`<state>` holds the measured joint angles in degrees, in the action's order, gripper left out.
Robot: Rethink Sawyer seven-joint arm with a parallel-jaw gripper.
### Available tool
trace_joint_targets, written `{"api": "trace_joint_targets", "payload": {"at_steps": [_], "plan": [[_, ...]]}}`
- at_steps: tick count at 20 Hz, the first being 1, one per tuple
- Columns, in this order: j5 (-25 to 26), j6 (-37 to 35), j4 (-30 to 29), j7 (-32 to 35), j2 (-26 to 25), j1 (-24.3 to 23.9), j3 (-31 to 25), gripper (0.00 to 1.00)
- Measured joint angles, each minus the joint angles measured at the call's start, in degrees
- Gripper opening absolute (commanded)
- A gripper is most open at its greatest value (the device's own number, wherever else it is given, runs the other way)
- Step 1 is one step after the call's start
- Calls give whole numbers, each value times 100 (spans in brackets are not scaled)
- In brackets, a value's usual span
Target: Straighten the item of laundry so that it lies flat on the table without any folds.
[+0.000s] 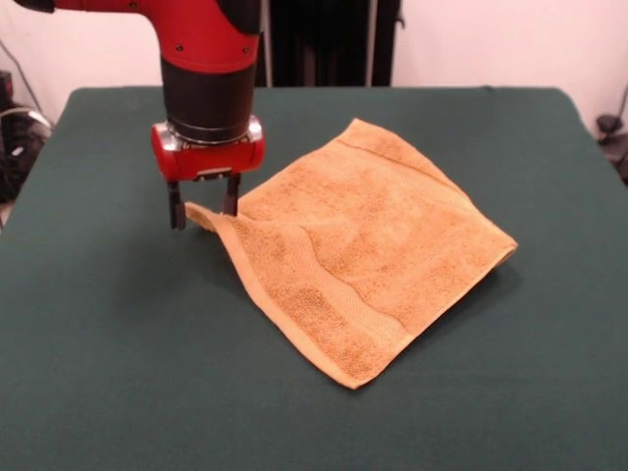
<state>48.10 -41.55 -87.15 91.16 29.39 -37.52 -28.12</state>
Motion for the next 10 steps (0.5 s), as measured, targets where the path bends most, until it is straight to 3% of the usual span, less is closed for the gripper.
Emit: {"api": "trace_joint_targets", "payload": {"at_steps": [10], "plan": [[14,0,81,0,-2,112,42,100]]}}
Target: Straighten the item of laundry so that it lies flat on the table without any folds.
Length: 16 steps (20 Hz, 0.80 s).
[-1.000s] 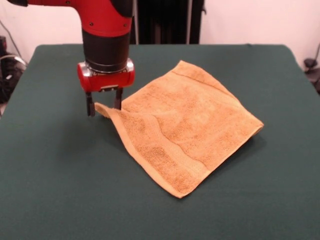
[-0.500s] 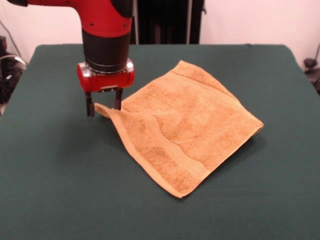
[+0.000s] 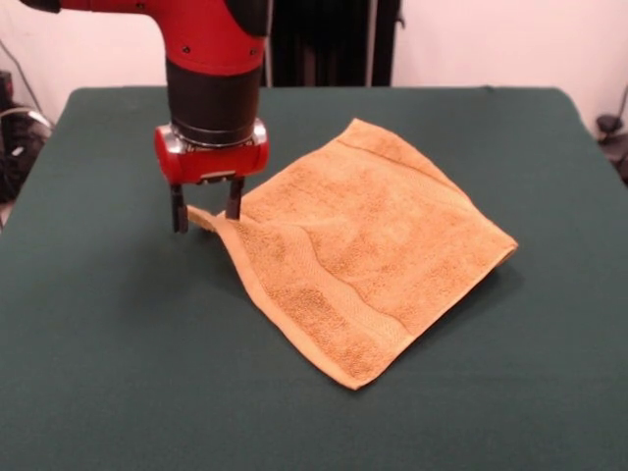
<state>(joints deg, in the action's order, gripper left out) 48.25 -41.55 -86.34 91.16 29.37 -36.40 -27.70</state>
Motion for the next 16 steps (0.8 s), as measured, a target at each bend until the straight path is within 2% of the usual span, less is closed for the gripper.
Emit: {"api": "trace_joint_targets", "payload": {"at_steps": [1,2,16], "plan": [[2,0,2,0,0,6,7,100],[4,0,1,0,-1,8,21,0],[5,1,2,0,0,10,71,0]]}}
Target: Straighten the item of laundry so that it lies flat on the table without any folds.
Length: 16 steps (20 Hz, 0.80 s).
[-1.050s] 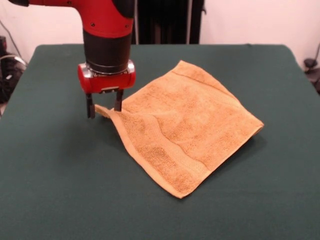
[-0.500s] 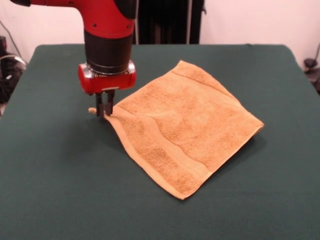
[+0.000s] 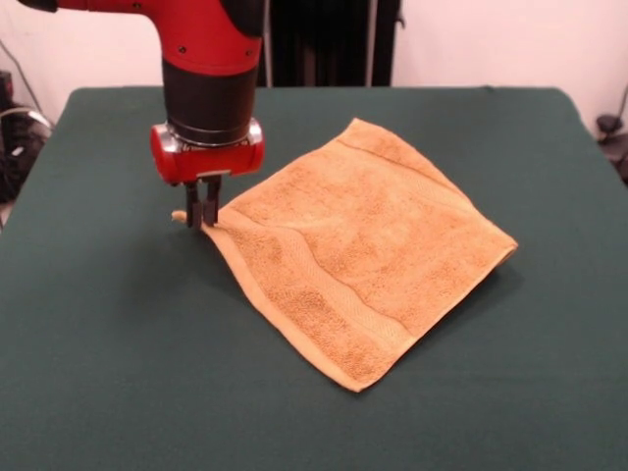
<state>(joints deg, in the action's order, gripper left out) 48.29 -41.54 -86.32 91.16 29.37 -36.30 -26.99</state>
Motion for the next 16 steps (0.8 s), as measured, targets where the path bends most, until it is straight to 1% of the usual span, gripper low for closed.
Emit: {"api": "trace_joint_targets", "payload": {"at_steps": [16], "plan": [[12,-1,58,0,-25,-2,2,0]]}}
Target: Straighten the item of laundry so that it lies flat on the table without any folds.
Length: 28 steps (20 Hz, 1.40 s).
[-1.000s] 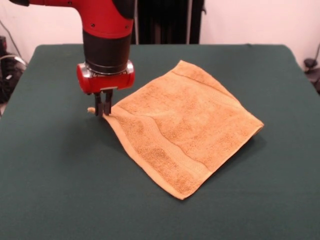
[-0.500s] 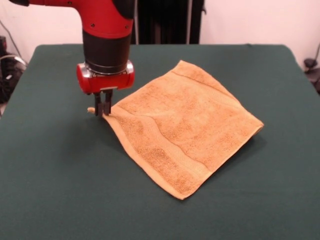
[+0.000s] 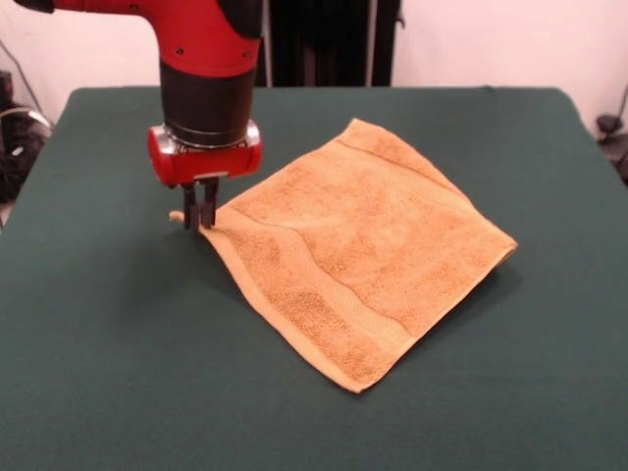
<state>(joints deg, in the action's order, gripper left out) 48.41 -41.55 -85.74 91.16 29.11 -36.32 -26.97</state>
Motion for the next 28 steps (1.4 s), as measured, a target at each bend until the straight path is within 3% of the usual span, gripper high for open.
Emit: {"api": "trace_joint_targets", "payload": {"at_steps": [17,28], "plan": [[4,-1,487,0,-560,-285,-41,0],[-27,-191,582,0,-620,-365,-159,0]]}}
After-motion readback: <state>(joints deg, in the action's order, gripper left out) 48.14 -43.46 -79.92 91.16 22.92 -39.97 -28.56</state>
